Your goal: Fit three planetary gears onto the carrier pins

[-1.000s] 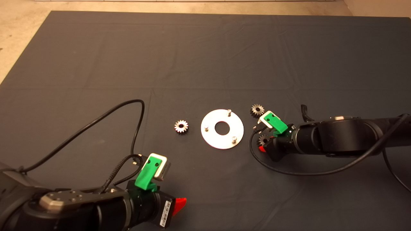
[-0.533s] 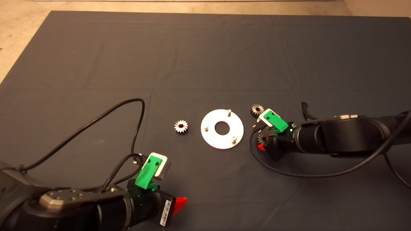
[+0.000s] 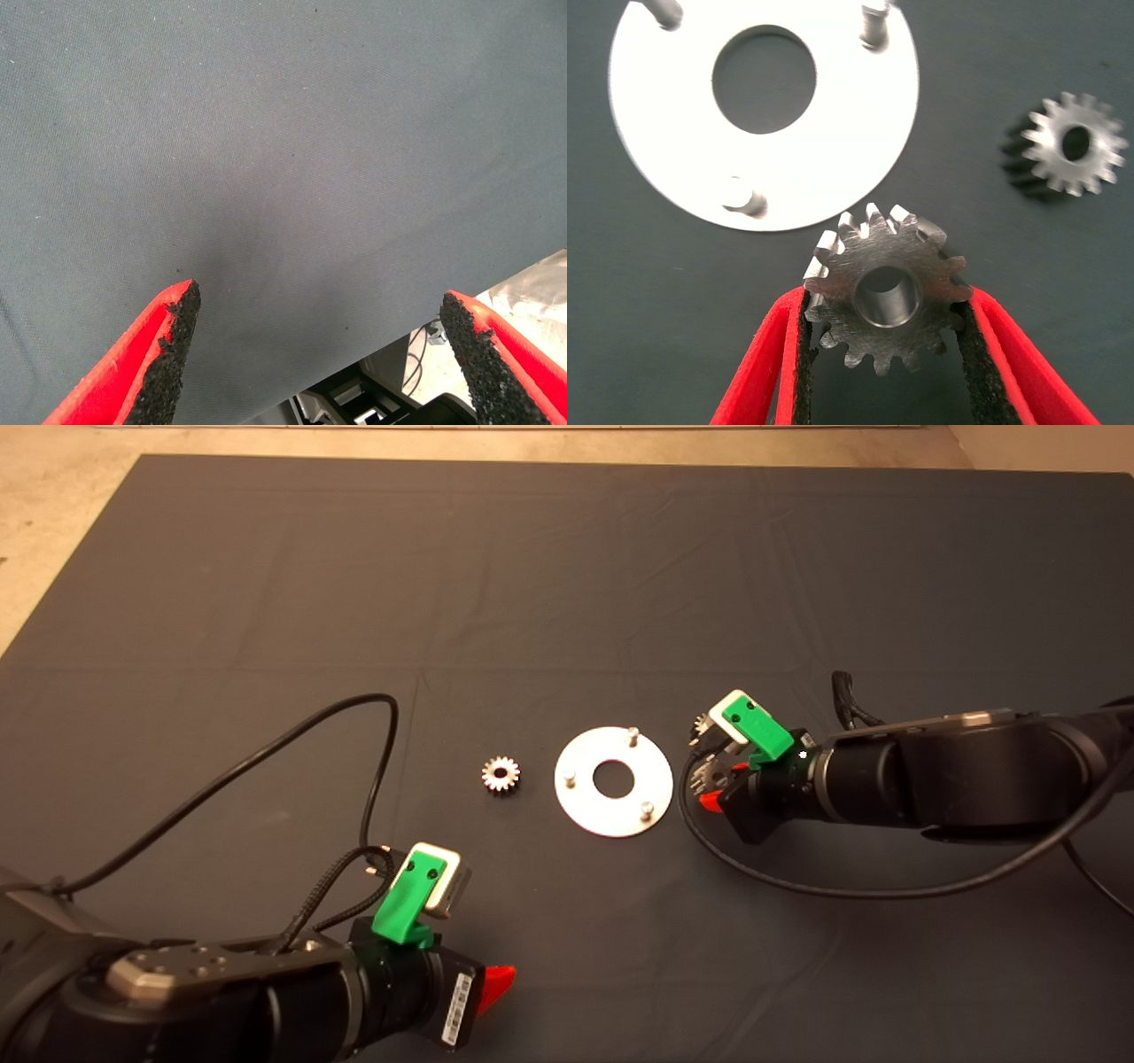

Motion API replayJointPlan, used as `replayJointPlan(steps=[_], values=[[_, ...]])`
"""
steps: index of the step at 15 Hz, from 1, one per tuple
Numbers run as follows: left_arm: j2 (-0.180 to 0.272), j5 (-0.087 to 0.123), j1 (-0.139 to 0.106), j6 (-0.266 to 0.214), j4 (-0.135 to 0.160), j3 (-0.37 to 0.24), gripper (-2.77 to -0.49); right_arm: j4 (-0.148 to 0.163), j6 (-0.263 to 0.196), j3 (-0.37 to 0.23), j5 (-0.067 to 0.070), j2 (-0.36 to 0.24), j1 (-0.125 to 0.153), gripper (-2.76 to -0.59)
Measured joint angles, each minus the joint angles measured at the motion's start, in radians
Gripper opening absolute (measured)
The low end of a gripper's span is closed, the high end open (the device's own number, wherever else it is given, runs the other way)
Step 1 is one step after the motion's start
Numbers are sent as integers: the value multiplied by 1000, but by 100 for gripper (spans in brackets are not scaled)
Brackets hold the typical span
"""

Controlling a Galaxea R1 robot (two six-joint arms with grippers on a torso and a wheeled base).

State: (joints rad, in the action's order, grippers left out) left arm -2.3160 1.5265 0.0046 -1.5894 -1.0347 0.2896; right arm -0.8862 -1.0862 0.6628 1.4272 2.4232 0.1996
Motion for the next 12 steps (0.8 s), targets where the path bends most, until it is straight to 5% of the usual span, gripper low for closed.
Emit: replayJointPlan(steps=[3, 12], values=[[-2, 0, -5, -2, 1, 0, -135, 0, -12, 0, -19, 47, 0, -241], [-3, 0, -16, -15, 3, 0, -135, 0, -20, 6, -19, 70, -4, -242]])
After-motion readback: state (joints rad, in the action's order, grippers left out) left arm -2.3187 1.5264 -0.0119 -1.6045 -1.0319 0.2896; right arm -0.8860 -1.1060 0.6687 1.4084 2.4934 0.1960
